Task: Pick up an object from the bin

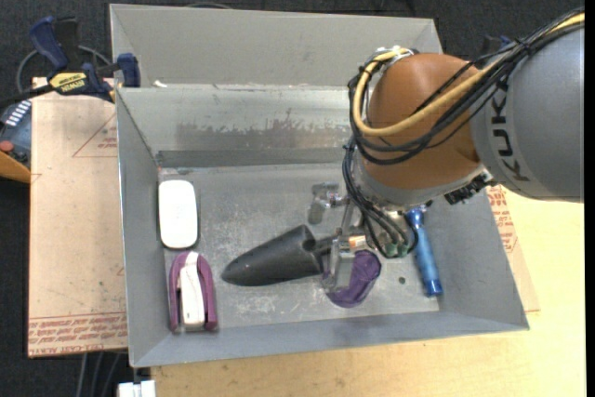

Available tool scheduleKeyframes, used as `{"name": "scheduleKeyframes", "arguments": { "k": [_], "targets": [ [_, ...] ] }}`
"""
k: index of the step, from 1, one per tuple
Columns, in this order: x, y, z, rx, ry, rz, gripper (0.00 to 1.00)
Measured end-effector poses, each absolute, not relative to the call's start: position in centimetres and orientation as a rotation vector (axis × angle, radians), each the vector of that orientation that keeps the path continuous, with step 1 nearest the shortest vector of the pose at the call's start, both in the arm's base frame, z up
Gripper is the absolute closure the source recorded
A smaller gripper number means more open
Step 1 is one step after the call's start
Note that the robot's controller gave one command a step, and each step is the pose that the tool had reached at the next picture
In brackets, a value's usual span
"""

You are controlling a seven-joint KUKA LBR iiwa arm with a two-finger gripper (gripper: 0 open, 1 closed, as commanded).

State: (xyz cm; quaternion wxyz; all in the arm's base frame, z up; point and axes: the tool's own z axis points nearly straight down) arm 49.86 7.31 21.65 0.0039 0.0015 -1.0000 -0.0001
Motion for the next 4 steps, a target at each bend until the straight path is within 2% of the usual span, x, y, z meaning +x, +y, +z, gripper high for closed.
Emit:
{"name": "scheduleKeyframes", "arguments": {
  "k": [1,2,3,4],
  "targets": [
    [50.0,7.2,22.1,-0.001,-3.142,-0.002,0.00],
    [50.6,8.6,13.3,-0.010,-3.142,-0.003,0.00],
    [51.4,8.3,9.5,-0.167,-3.137,-0.005,0.00],
    [53.0,10.8,7.1,-0.115,-3.141,-0.007,1.00]
  ]
}}
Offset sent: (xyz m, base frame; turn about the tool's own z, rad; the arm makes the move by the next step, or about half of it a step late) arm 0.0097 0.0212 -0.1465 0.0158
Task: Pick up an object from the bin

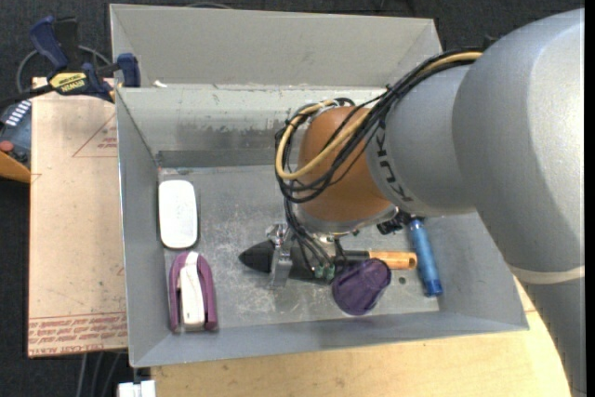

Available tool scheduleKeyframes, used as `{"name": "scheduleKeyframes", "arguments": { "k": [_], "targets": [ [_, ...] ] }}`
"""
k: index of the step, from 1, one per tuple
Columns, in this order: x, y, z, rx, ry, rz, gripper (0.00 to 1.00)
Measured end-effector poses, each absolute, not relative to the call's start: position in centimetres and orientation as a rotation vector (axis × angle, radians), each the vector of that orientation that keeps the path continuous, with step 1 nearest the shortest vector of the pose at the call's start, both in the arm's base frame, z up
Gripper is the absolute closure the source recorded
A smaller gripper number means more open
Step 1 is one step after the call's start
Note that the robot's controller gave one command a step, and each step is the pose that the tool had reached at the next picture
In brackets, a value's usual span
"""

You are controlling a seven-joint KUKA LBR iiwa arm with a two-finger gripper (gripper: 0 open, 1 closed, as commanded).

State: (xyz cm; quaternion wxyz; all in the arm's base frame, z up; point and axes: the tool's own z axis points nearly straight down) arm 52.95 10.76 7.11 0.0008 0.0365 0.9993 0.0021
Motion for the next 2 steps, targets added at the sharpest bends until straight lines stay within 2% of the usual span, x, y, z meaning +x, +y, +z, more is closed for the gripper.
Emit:
{"name": "scheduleKeyframes", "arguments": {
  "k": [2],
  "targets": [
    [53.34,11.01,7.09,0.139,3.138,0.007,1.00]
  ]
}}
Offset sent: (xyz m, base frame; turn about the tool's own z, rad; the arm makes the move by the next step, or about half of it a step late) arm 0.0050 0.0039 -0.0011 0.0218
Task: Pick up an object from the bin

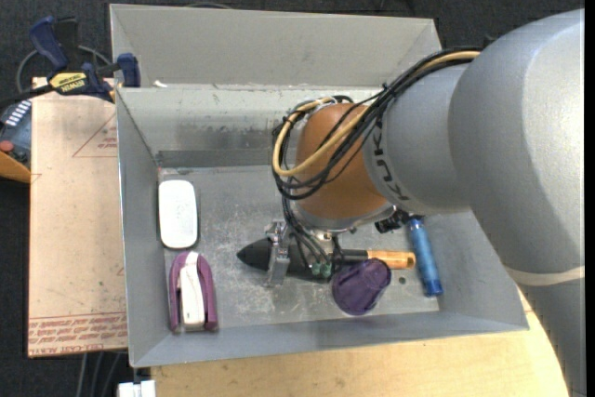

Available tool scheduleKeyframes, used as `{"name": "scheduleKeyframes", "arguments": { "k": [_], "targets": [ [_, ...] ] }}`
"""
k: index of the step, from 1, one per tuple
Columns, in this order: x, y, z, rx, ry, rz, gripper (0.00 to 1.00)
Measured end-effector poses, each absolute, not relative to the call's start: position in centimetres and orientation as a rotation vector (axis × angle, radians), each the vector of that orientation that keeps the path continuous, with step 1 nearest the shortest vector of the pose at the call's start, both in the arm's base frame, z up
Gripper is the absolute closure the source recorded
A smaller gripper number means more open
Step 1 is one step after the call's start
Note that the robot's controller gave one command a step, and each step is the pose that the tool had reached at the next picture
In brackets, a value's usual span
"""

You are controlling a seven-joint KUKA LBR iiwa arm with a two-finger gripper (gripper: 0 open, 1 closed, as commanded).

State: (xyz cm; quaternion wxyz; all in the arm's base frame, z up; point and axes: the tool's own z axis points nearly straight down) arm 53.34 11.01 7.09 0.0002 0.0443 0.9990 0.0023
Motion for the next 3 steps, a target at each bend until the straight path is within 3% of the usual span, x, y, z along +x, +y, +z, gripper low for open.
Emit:
{"name": "scheduleKeyframes", "arguments": {
  "k": [3],
  "targets": [
    [54.21,10.80,7.13,0.201,3.132,0.015,1.00]
  ]
}}
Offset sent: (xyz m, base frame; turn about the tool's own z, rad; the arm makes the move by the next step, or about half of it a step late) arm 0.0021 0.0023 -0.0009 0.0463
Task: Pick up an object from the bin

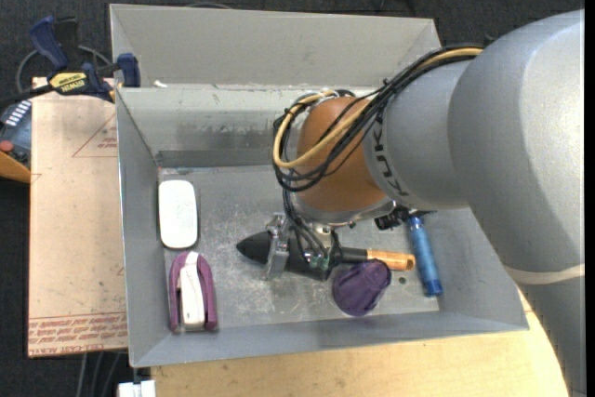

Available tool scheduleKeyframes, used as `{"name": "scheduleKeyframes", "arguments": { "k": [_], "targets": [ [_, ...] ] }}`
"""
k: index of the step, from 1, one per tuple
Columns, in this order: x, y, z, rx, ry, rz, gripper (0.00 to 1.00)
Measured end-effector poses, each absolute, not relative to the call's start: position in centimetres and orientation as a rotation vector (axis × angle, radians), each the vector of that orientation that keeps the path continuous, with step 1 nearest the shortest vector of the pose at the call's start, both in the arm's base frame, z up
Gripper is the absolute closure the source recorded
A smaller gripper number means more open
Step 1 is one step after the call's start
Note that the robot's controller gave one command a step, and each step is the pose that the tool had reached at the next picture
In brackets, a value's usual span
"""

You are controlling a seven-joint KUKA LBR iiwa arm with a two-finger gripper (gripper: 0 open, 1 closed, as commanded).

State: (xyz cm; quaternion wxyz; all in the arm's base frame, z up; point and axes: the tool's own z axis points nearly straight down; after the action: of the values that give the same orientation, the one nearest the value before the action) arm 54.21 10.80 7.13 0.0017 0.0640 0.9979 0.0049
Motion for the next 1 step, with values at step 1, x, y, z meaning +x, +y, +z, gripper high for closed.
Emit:
{"name": "scheduleKeyframes", "arguments": {
  "k": [1],
  "targets": [
    [53.68,11.43,15.29,0.192,3.139,0.008,1.00]
  ]
}}
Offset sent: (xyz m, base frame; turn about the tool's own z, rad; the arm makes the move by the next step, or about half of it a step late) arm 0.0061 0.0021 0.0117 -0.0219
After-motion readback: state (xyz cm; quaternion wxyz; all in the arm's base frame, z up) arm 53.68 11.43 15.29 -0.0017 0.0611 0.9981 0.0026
